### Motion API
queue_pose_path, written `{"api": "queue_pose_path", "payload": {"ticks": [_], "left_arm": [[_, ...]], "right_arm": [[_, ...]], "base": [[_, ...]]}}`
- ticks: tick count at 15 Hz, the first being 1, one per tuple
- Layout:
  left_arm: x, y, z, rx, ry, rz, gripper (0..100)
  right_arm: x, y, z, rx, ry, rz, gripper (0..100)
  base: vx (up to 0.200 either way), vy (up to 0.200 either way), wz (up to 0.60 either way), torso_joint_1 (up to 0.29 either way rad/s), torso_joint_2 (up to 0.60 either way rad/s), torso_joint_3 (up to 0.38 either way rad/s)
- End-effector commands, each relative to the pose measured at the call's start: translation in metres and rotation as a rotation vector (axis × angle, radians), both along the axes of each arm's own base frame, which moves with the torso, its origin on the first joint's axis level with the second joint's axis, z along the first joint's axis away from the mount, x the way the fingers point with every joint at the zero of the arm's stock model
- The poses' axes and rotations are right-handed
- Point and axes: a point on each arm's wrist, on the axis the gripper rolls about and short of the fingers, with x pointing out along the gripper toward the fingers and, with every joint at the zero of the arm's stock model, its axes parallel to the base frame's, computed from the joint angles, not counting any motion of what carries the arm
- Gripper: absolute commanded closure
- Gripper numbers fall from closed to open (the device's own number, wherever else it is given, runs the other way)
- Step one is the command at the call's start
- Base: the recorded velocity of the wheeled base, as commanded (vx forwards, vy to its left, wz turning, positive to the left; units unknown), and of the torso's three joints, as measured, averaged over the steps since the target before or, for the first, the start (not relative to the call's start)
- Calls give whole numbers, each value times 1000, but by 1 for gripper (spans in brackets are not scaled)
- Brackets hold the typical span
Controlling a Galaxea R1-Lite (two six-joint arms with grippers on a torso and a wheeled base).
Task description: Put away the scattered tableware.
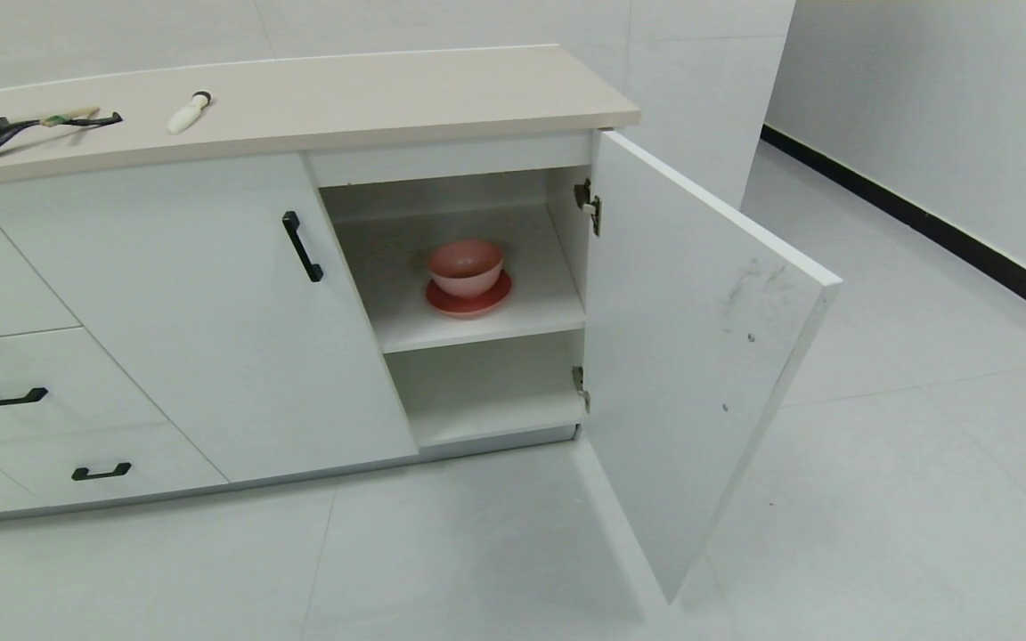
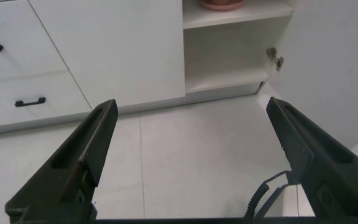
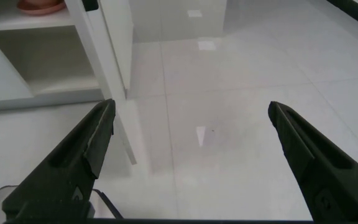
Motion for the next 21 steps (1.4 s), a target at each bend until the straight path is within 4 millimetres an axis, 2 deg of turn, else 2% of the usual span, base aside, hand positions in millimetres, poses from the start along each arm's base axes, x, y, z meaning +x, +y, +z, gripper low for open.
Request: {"api": "queue_pose_path", "payload": {"ticks": [1, 7, 9, 10, 11, 12, 13, 14, 15, 16, 18, 19, 20, 21], "left_arm": [[0, 0, 0, -9, -2, 1, 0], [0, 0, 0, -31, -1, 19, 0], [0, 0, 0, -34, -1, 21, 0], [0, 0, 0, -26, -1, 21, 0], [0, 0, 0, 6, -1, 21, 0], [0, 0, 0, 31, 0, 19, 0], [0, 0, 0, 34, 0, 19, 0], [0, 0, 0, 34, 0, 19, 0], [0, 0, 0, 31, 0, 19, 0], [0, 0, 0, 26, 0, 19, 0], [0, 0, 0, 24, 0, 19, 0], [0, 0, 0, 24, 0, 19, 0], [0, 0, 0, 24, 0, 19, 0], [0, 0, 0, 24, 0, 19, 0]], "right_arm": [[0, 0, 0, -4, 1, 0, 100], [0, 0, 1, -5, -6, 5, 100], [0, 0, 11, -26, -105, 13, 100], [-1, 1, 21, -60, -187, 49, 100], [-2, 3, 41, -63, -201, 127, 100], [4, 3, 69, -60, -190, 147, 100], [13, 3, 93, -59, -174, 178, 100], [20, 3, 104, -59, -171, 207, 100], [40, 5, 124, -86, -199, 259, 100], [55, 7, 133, -125, -238, 286, 100], [88, 10, 150, -157, -310, 315, 100], [106, 10, 152, -165, -328, 323, 100], [116, 11, 151, -167, -328, 334, 100], [136, 11, 147, -170, -316, 352, 100]], "base": [[0, 0, 0, 0, 0, 0], [0, 0, 0, 0, 0, 0], [0, 0, 0, 0, 0, 0], [0, 0, 0, 0, 0, 0], [0, 0, 0, 0, 0, 0], [0, 0, 0, 0, 0, 0], [0, 0, 0, 0, 0, 0], [0, 0, 0, 0, 0, 0], [0, 0, 0, 0, 0, 0], [0, 0, 0, 0, 0, 0], [0, 0, 0, 0, 0, 0], [0, 0, 0, 0, 0, 0], [0, 0, 0, 0, 0, 0], [0, 0, 0, 0, 0, 0]]}}
